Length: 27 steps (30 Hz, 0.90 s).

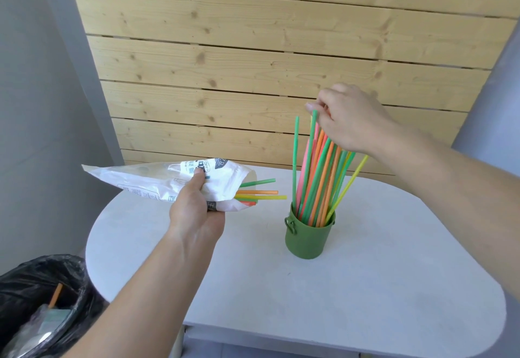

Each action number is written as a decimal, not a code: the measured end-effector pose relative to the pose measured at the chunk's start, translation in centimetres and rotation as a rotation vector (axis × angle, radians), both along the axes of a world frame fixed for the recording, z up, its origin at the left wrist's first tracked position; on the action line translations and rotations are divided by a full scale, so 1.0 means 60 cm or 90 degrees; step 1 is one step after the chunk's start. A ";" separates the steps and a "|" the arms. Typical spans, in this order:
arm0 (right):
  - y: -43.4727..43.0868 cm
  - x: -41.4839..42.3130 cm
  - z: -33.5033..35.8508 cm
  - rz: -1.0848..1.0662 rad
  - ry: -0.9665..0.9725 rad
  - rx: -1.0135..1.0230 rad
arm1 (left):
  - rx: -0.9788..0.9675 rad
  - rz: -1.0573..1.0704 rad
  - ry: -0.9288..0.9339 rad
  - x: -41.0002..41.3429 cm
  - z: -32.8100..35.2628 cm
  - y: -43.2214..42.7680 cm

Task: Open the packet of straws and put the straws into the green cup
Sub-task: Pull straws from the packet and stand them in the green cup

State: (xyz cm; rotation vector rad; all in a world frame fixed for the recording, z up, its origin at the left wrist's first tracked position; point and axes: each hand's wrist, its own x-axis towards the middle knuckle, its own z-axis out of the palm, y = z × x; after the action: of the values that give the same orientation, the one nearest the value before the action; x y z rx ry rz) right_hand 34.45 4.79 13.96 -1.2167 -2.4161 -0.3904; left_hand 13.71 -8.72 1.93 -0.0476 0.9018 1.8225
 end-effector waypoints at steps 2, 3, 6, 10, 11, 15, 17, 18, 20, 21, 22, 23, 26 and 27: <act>-0.006 -0.005 0.000 -0.010 -0.045 -0.005 | 0.001 0.000 -0.003 -0.001 -0.002 0.001; -0.009 -0.007 0.001 -0.016 -0.066 -0.015 | -0.001 0.000 -0.005 -0.001 -0.002 0.001; -0.015 -0.007 0.009 -0.022 -0.082 -0.065 | -0.002 0.000 -0.003 -0.001 -0.002 0.002; -0.022 0.002 0.027 0.015 0.159 -0.126 | 0.003 -0.008 0.003 0.001 0.002 -0.001; -0.021 0.004 0.031 0.017 0.230 -0.130 | 0.005 -0.008 0.003 0.003 0.004 -0.002; -0.023 0.014 0.039 0.024 0.404 -0.172 | 0.010 -0.015 0.007 0.007 0.010 -0.006; -0.029 0.020 0.036 0.042 0.428 -0.200 | 0.011 -0.012 0.003 0.008 0.013 -0.008; -0.033 0.022 0.035 0.050 0.434 -0.214 | 0.010 -0.011 0.008 0.009 0.016 -0.009; -0.047 0.025 0.034 0.061 0.437 -0.195 | 0.011 -0.013 0.019 0.010 0.019 -0.012; -0.061 0.025 0.034 0.069 0.444 -0.160 | 0.014 -0.014 0.020 0.011 0.020 -0.013; -0.079 0.024 0.034 0.080 0.463 -0.118 | 0.018 -0.013 0.020 0.011 0.021 -0.014; -0.100 0.022 0.031 0.093 0.489 -0.081 | 0.023 -0.013 0.022 0.011 0.023 -0.015; -0.157 0.012 0.005 0.098 0.528 -0.106 | 0.040 -0.014 0.045 0.013 0.030 -0.019; -0.174 0.005 -0.008 0.080 0.508 -0.164 | 0.047 -0.015 0.049 0.014 0.035 -0.021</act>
State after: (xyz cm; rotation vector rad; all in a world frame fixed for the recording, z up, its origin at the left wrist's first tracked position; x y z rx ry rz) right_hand 34.78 -5.65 13.45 -1.0371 -1.8454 0.3959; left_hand 14.56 -9.96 4.00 0.0798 0.8849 1.8450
